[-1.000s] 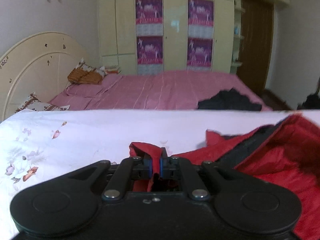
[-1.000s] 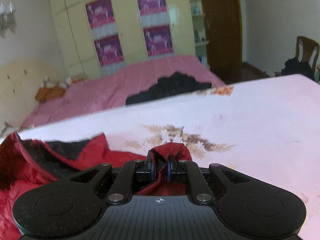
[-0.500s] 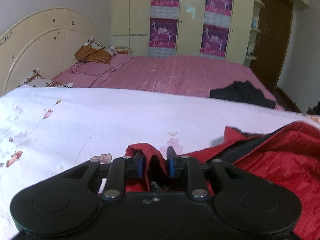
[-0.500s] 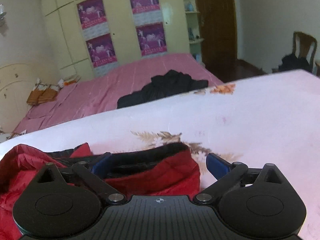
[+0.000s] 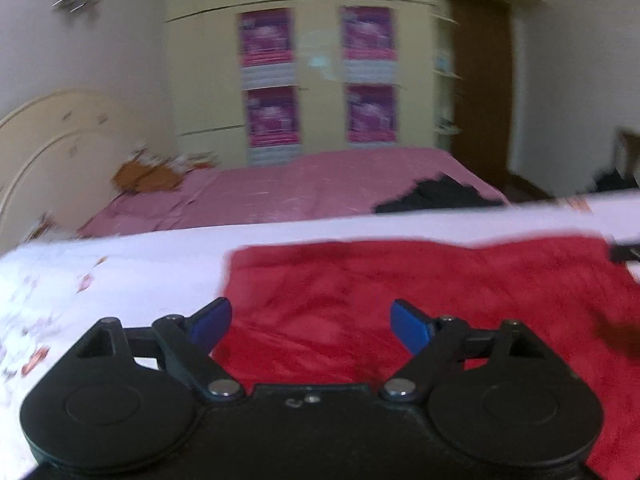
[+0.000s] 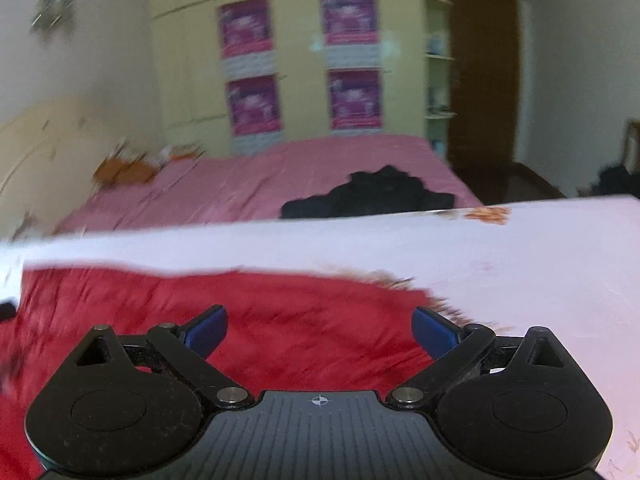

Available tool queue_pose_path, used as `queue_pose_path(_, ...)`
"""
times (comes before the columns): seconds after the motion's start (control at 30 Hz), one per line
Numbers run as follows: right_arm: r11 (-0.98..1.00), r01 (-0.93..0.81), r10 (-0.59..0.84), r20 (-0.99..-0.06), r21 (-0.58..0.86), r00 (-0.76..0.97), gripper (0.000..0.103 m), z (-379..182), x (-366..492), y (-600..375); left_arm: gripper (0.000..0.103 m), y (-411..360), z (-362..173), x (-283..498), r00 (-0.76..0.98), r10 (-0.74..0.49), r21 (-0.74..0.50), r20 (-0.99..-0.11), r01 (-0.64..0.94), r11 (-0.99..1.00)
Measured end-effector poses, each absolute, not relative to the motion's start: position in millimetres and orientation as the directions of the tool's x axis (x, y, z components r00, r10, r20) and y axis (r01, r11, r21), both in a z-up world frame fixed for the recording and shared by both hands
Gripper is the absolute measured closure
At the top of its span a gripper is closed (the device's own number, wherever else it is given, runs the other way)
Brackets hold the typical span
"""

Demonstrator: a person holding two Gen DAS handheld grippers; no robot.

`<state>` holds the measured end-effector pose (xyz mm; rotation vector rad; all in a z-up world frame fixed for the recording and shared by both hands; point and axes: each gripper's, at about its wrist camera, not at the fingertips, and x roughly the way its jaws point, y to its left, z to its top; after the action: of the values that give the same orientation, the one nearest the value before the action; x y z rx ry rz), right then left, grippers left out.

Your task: Fold large clothes

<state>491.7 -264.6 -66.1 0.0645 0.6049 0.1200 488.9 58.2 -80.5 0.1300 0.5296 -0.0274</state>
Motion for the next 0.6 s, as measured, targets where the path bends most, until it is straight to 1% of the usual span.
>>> queue_pose_path(0.03, 0.990, -0.104, 0.138, -0.576, 0.092, 0.805, 0.020, -72, 494, -257, 0.022, 52, -85, 490, 0.861, 0.008, 0.140, -0.508, 0.073, 0.987)
queue_pose_path(0.07, 0.990, -0.106, 0.143, -0.587, 0.097, 0.797, 0.020, -77, 497, -250, 0.025, 48, -89, 493, 0.856, 0.018, 0.152, -0.516, 0.070, 0.986)
queue_pose_path(0.2, 0.994, -0.073, 0.109, -0.603, 0.084, 0.791, 0.020, -96, 509, -240, 0.028, 50, -106, 514, 0.816, 0.073, 0.138, -0.574, 0.008, 0.990)
queue_pose_path(0.33, 0.999, -0.045, 0.045, -0.610, 0.015, 0.791, 0.020, -110, 524, -242, 0.026, 63, -122, 524, 0.794, 0.117, 0.132, -0.597, -0.046, 0.990)
queue_pose_path(0.53, 0.999, 0.021, -0.042, -0.654, -0.039, 0.755, 0.020, -148, 546, -265, 0.024, 68, -133, 531, 0.771, 0.150, 0.123, -0.619, -0.093, 0.988)
queue_pose_path(0.6, 0.998, 0.065, -0.049, -0.666, 0.000, 0.744, 0.020, -155, 550, -277, 0.021, 73, -134, 534, 0.763, 0.146, 0.100, -0.629, -0.107, 0.989)
